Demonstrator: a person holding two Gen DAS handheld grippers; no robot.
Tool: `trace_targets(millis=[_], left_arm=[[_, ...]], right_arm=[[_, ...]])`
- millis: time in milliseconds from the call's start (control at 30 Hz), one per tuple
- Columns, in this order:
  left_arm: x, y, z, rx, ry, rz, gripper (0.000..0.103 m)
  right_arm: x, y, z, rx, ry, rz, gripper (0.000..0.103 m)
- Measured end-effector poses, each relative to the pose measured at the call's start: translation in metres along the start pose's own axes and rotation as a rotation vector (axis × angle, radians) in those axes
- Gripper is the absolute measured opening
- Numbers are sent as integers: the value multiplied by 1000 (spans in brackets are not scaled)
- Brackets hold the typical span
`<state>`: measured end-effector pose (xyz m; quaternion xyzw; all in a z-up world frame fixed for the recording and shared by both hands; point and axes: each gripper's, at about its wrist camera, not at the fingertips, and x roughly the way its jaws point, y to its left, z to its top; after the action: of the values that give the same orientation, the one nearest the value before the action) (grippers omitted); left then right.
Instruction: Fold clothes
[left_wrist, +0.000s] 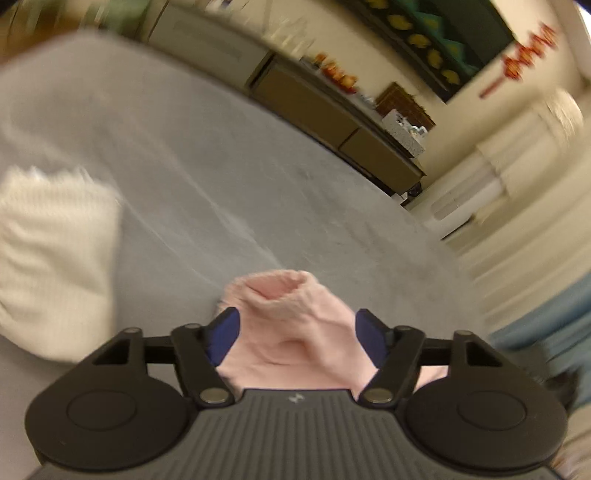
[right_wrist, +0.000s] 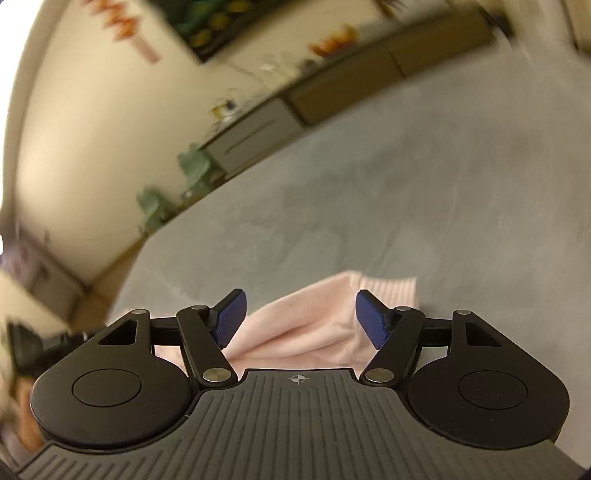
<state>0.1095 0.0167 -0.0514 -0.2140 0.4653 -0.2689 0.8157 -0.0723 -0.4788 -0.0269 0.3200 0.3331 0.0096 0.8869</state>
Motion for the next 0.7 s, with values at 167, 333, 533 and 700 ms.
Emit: trace_targets(millis=[167, 333, 533, 700], left_arm=[[32, -5, 18, -48, 11, 44, 71], [55, -5, 20, -71, 43, 74, 71], [51, 11, 19, -154, 34, 71, 71], [50, 11, 28, -199, 25, 28, 71]], right_arm=[[20, 20, 4, -256, -62, -216, 88], [29, 13, 18, -354, 10, -242, 88], [13, 32, 3, -532, 97, -102, 14], [-13, 65, -45, -849, 82, -10, 11]])
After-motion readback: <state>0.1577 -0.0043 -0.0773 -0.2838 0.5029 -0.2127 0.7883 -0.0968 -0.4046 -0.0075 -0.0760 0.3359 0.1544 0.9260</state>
